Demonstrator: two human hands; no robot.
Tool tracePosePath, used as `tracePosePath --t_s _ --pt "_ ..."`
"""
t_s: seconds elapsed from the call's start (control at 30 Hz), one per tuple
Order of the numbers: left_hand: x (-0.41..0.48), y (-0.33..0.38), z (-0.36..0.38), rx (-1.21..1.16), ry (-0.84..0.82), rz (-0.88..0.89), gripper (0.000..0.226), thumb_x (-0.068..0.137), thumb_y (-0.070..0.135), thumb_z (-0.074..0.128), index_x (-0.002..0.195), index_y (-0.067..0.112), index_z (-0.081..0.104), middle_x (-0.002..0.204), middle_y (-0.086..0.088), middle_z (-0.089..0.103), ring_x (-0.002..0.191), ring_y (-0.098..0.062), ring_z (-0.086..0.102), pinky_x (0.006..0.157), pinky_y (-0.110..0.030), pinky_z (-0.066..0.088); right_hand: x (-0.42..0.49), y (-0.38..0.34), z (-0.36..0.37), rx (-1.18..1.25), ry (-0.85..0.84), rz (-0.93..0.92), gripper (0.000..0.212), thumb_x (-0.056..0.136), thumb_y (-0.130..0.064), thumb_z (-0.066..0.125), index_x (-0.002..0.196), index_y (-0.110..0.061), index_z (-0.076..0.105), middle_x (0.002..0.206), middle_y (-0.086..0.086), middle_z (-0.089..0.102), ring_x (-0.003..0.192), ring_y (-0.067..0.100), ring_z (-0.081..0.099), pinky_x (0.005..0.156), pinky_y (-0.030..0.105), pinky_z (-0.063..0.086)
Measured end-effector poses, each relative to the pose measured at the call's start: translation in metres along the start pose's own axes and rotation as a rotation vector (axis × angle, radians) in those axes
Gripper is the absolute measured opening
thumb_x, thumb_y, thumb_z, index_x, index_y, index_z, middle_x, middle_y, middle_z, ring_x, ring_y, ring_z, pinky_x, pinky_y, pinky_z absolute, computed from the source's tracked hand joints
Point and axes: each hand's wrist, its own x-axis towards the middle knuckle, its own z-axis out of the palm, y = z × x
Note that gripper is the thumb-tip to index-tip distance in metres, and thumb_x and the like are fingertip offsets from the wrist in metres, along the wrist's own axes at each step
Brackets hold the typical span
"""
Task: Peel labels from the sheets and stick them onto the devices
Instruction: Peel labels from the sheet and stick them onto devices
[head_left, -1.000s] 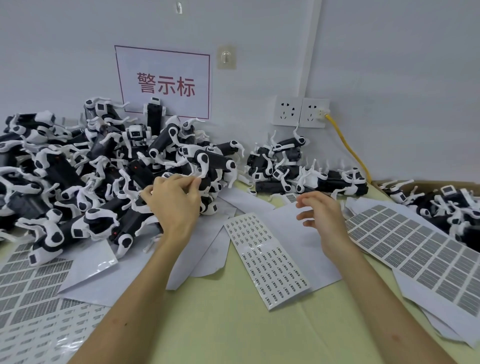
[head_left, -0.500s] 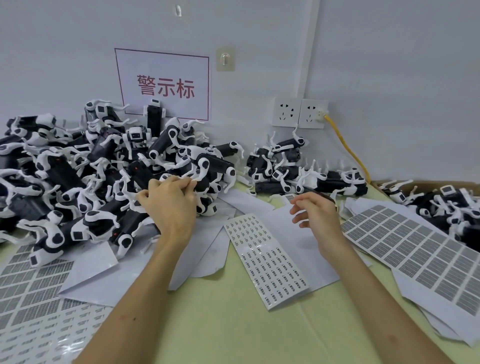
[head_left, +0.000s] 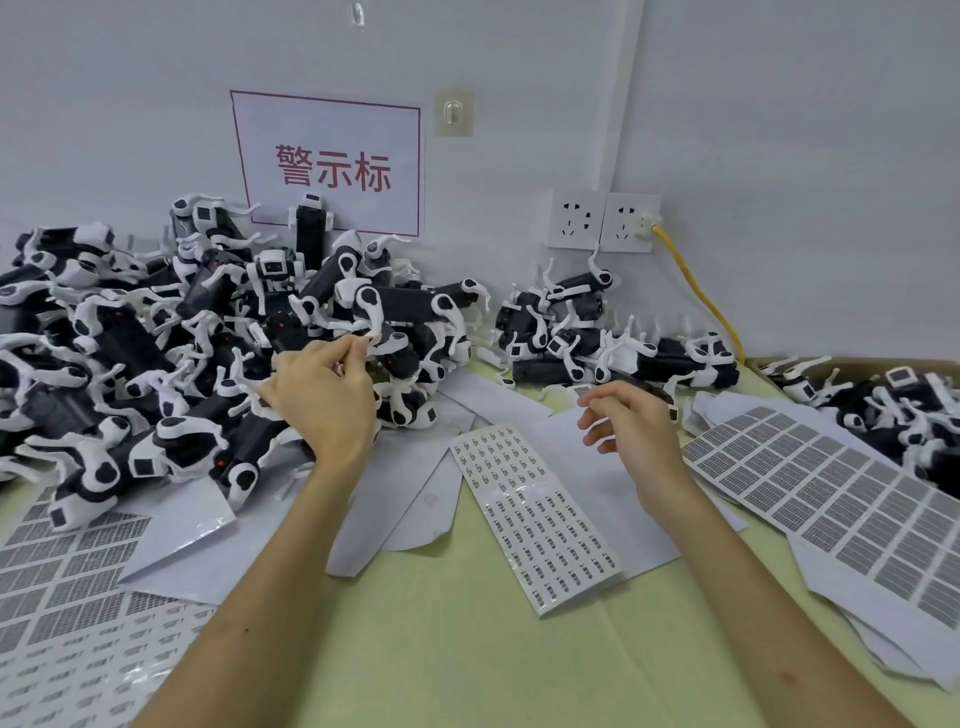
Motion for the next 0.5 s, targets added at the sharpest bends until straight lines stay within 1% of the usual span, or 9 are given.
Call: tracePosePath --t_s 0.07,0.1,0.17,0.23,0.3,0.37,0.43,0.5 --pt "-0.002 -0.002 0.001 0.091 -0.01 0.044 0.017 0.098 0.031 0.069 0.092 0.024 0.083 0.079 0.013 0.065 0.097 -0.028 0.058 0.104 -0.038 0.008 0.0 0.0 0.0 0.005 -0.001 -0.002 0.022 0.094 -0.004 0.054 0.084 -0.012 0.072 0.067 0.0 0.069 0.055 0.013 0.059 0.058 0.026 0.043" --pt "-0.002 -0.003 0.002 0.148 -0.026 0.064 0.017 0.098 0.033 0.069 0.094 0.025 0.083 0.082 0.012 0.069 0.097 -0.027 0.058 0.102 -0.037 0.006 0.0 0.0 0.0 0.006 -0.001 -0.004 0.021 0.094 -0.004 0.054 0.084 -0.012 0.072 0.067 0.0 0.069 0.055 0.013 0.059 0.058 0.026 0.043" --pt "-0.003 -0.006 0.005 0.257 -0.059 0.1 0.018 0.099 0.036 0.068 0.1 0.027 0.084 0.091 0.009 0.076 0.097 -0.027 0.058 0.101 -0.039 0.009 0.0 0.0 0.001 0.004 -0.003 -0.007 0.021 0.094 -0.005 0.055 0.084 -0.012 0.072 0.067 0.001 0.069 0.055 0.014 0.059 0.057 0.026 0.043" --pt "-0.004 -0.009 0.006 0.308 -0.064 0.132 0.018 0.099 0.036 0.067 0.101 0.029 0.084 0.094 0.008 0.078 0.095 -0.027 0.059 0.099 -0.042 0.012 0.0 0.0 0.001 0.002 -0.006 -0.009 0.021 0.094 -0.005 0.055 0.084 -0.012 0.072 0.067 0.0 0.069 0.055 0.013 0.059 0.057 0.026 0.043" --pt "-0.004 -0.01 0.007 0.292 -0.059 0.177 0.016 0.099 0.033 0.069 0.096 0.027 0.084 0.091 0.007 0.077 0.093 -0.027 0.057 0.096 -0.044 0.018 0.0 0.0 0.0 0.0 -0.005 -0.014 0.021 0.094 -0.005 0.055 0.084 -0.012 0.072 0.067 0.0 0.069 0.055 0.013 0.059 0.058 0.026 0.043" --pt "-0.004 -0.011 0.007 0.233 -0.071 0.263 0.014 0.096 0.026 0.072 0.09 0.022 0.083 0.088 0.005 0.076 0.091 -0.028 0.056 0.089 -0.041 0.023 0.0 0.0 0.001 -0.003 -0.004 -0.02 0.022 0.094 -0.005 0.054 0.084 -0.012 0.072 0.067 0.0 0.069 0.055 0.013 0.06 0.058 0.027 0.043" --pt "-0.006 -0.01 0.007 0.163 -0.088 0.409 0.008 0.093 0.02 0.076 0.089 0.019 0.083 0.085 0.004 0.076 0.087 -0.028 0.056 0.084 -0.036 0.022 0.0 0.001 0.001 -0.01 -0.011 -0.028 0.022 0.094 -0.005 0.054 0.084 -0.013 0.072 0.067 0.001 0.069 0.056 0.013 0.06 0.058 0.027 0.043" --pt "-0.01 -0.005 0.009 0.117 -0.114 0.55 0.003 0.091 0.017 0.079 0.089 0.018 0.082 0.083 0.005 0.075 0.083 -0.028 0.056 0.082 -0.035 0.024 0.0 0.002 0.001 -0.017 -0.021 -0.035 0.021 0.094 -0.005 0.055 0.084 -0.013 0.072 0.068 0.001 0.069 0.056 0.012 0.06 0.058 0.027 0.043"
